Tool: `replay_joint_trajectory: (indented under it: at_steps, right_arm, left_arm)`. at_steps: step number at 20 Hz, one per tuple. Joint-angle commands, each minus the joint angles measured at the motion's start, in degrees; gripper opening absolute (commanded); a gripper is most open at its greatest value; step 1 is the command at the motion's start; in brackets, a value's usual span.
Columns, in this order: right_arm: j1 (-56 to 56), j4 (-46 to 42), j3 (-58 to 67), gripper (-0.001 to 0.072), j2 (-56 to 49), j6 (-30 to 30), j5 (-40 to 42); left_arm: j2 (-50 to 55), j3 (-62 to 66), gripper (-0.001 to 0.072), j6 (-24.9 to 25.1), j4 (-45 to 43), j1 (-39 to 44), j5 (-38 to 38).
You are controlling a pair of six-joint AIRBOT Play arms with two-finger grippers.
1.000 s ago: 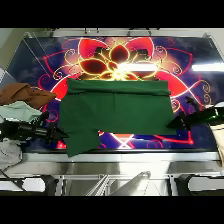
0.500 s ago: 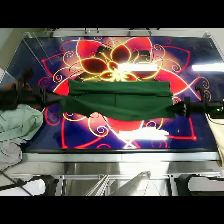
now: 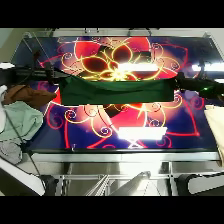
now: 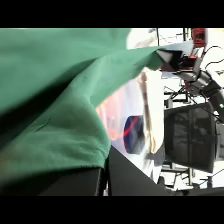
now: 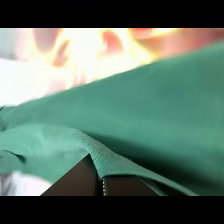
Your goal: Fold the shirts.
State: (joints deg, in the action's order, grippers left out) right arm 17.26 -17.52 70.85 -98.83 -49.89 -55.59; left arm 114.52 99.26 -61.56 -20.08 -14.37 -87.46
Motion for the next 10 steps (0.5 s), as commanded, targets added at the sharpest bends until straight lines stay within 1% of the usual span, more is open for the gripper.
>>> replay_joint_trajectory:
  at_steps: [1, 4, 5, 6, 7, 8, 9, 10]
  right_arm:
    - [-1.3, 0.7, 3.9, 0.0025, -6.5, 1.9, 5.9]
    - [-0.7, -0.4, 3.9, 0.0028, -9.4, 2.1, 6.7]
    - [-0.4, -2.1, 3.9, 0.0091, -9.3, 2.2, 6.4]
    - [0.2, -3.5, 4.0, 0.023, -9.0, 2.1, 5.2]
    - [1.1, -5.5, 4.7, 0.0304, -8.5, 2.1, 2.6]
    - [2.3, -9.1, 6.0, 0.0321, -7.7, 2.1, -0.8]
    - [3.6, -13.0, 7.6, 0.0397, -6.8, 1.7, -4.2]
    - [4.9, -16.8, 9.4, 0.0556, -6.1, 0.4, -6.1]
  left_arm:
    - [10.7, 9.3, 0.0018, -1.2, 0.1, 0.7, 1.0]
    - [16.6, 15.6, 0.002, -4.7, 0.2, 0.7, -1.0]
    - [18.1, 17.6, 0.0061, -5.7, 0.2, 0.7, -2.9]
    - [18.8, 18.9, 0.0272, -6.6, 0.4, 0.7, -4.1]
    - [18.8, 19.3, 0.0341, -8.0, 1.2, 0.4, -4.2]
    - [18.2, 18.9, 0.0341, -8.0, 2.6, 0.0, -4.3]
    - [17.5, 18.6, 0.0341, -8.0, 4.4, -0.7, -4.3]
    - [16.8, 18.6, 0.0341, -8.0, 6.0, -1.6, -4.4]
